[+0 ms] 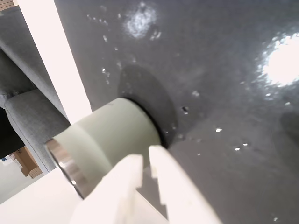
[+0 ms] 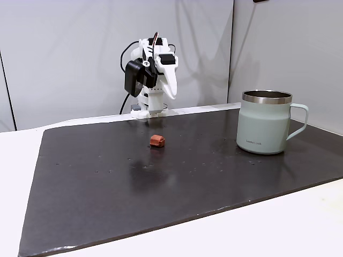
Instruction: Grasp a cube and put it in the cup.
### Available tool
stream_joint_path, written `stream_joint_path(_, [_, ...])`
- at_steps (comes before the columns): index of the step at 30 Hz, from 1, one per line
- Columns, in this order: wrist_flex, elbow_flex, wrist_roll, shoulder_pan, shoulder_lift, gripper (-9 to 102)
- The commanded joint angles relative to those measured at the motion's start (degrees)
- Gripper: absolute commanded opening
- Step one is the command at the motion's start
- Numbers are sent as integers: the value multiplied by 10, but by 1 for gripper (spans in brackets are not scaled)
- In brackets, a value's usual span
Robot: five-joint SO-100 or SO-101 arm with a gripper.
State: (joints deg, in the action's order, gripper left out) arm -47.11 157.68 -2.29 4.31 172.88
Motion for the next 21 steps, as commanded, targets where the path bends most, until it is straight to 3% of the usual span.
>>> stream_joint_path(1, [-4,-113,11,24,-72,0])
stream_joint_path(13, [-70,-374,98,57,-349,0])
stream_joint_path(21, [-174,-541,187,77,-547,0])
